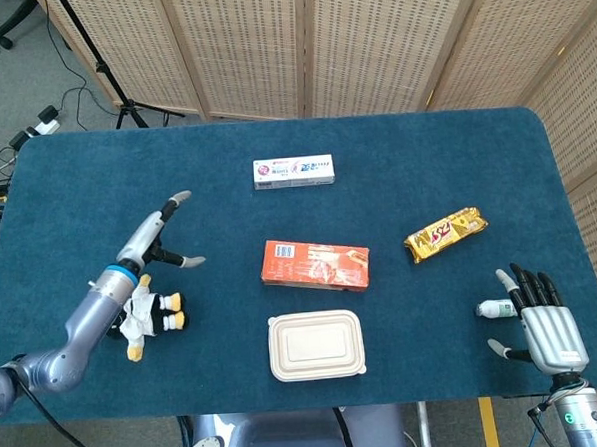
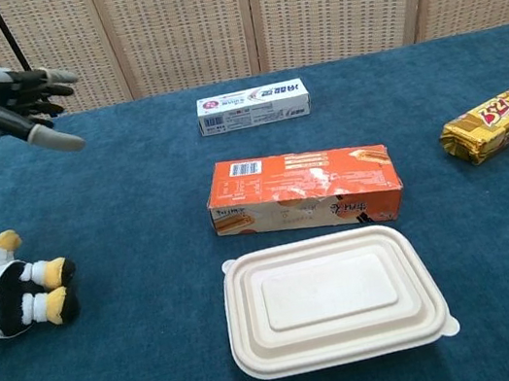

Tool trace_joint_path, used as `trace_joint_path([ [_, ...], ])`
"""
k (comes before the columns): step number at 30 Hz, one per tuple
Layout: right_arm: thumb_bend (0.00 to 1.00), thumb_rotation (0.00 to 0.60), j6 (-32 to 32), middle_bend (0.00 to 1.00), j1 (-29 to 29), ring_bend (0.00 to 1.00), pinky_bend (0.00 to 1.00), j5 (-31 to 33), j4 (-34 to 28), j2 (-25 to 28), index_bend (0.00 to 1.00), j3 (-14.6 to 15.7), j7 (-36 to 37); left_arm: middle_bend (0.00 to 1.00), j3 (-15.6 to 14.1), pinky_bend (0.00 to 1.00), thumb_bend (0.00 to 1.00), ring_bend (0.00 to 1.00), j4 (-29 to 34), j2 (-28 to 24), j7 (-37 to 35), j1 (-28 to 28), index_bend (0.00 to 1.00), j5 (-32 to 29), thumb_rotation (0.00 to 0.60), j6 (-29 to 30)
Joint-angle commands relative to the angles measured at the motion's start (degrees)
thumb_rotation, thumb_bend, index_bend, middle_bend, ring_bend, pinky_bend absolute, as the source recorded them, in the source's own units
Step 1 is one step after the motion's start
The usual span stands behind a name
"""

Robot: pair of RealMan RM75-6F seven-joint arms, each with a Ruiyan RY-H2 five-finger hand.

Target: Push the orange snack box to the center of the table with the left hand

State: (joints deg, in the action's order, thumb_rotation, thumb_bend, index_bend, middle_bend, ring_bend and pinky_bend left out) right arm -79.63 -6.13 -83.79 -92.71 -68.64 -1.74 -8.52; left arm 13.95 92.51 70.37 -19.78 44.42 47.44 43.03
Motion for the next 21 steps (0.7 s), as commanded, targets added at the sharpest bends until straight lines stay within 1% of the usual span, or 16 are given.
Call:
trace_joint_path([
  [1,0.05,0.6,-0.08,0.0,0.04,0.0,0.0,0.04,0.03,-0.01,0.02,-0.05,0.0,0.0,-5.39,0.0,0.06,0.0,1.17,-0.93,10.37,-6.18,0.0,7.92,0.6,13.66],
  [3,0.05,0.6,-0.16,0.0,0.06,0.0,0.0,0.41,0.11,-0.02,0.02,-0.29,0.03,0.0,-8.61,0.0,0.06,0.0,-0.09,-0.33,14.56,-10.28,0.0,13.44,0.6,22.01],
  [5,0.05,0.6,-0.17,0.0,0.07,0.0,0.0,0.61,0.18,-0.05,0.02,-0.4,0.01,0.0,-10.6,0.0,0.06,0.0,-1.55,0.59,16.23,-13.0,0.0,17.69,0.6,27.22],
  [7,0.05,0.6,-0.12,0.0,0.08,0.0,0.0,0.69,0.17,-0.08,0.02,-0.4,-0.08,0.0,-12.19,0.0,0.05,0.0,-3.38,1.77,17.02,-15.7,0.0,21.31,0.6,31.85],
  [10,0.05,0.6,-0.34,0.0,0.11,0.0,0.0,0.43,0.06,-0.11,0.02,-0.35,-0.27,0.0,-14.07,0.0,0.05,0.0,-5.03,2.64,17.48,-18.66,0.0,24.75,0.6,35.72],
  [11,0.05,0.6,-0.52,0.0,0.14,0.0,0.0,0.24,-0.01,-0.13,0.02,-0.33,-0.33,0.0,-15.24,0.0,0.05,0.0,-6.15,2.93,19.07,-20.08,0.0,26.32,0.6,37.77],
  [13,0.05,0.6,-0.61,0.0,0.2,0.0,0.0,0.12,-0.06,-0.16,0.02,-0.25,-0.44,0.0,-16.54,0.0,0.05,0.0,-8.14,4.61,21.88,-23.03,0.0,29.36,0.6,42.86],
  [16,0.05,0.6,-0.69,0.0,0.21,0.0,0.0,-0.01,-0.16,-0.16,0.02,-0.23,-0.48,0.0,-17.1,0.0,0.05,0.0,-8.85,5.85,21.76,-25.61,0.0,31.69,0.6,46.08],
  [21,0.05,0.6,-0.97,0.0,0.28,0.0,0.0,-0.25,-0.41,-0.08,0.02,-0.23,-0.5,0.0,-17.29,0.0,0.05,0.0,-9.45,6.56,21.49,-27.64,0.0,32.84,0.6,47.0],
])
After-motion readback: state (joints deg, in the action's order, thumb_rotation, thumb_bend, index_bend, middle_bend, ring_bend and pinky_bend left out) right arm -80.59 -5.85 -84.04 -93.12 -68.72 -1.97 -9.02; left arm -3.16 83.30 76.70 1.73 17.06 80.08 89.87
